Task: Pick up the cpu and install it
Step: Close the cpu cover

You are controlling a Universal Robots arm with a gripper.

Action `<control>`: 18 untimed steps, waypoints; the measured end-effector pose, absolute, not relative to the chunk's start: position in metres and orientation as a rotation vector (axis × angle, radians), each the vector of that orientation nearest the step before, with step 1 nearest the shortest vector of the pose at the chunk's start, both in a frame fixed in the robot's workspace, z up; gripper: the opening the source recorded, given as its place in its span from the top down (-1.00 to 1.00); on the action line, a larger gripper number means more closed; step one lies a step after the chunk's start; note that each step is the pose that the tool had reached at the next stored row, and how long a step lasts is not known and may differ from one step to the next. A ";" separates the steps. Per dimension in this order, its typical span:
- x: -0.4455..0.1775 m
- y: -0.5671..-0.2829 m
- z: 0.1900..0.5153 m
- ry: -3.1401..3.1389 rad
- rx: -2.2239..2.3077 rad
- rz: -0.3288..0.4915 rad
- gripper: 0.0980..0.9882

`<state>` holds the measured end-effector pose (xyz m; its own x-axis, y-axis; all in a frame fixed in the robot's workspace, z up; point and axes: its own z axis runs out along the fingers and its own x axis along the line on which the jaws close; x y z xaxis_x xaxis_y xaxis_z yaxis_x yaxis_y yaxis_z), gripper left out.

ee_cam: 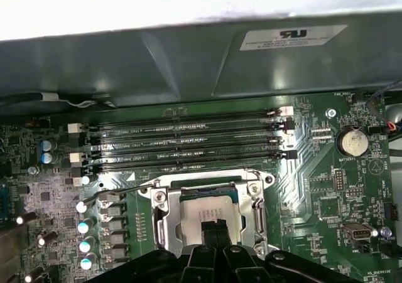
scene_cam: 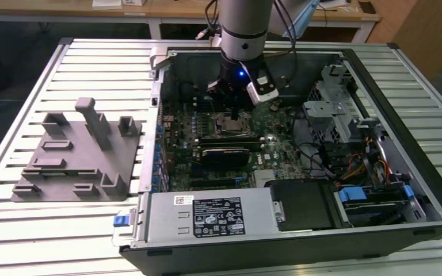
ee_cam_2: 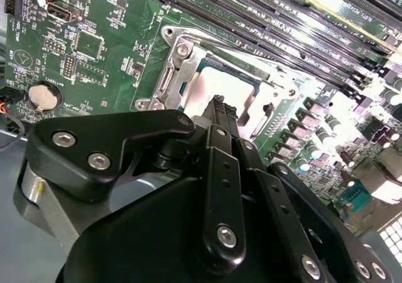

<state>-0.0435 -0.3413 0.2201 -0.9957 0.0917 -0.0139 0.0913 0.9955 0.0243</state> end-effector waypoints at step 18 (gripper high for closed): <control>-0.049 -0.342 0.217 3.123 0.143 0.048 0.98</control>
<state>-0.0490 -0.3419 0.2172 -0.9957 0.0917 -0.0134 0.0912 0.9953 0.0311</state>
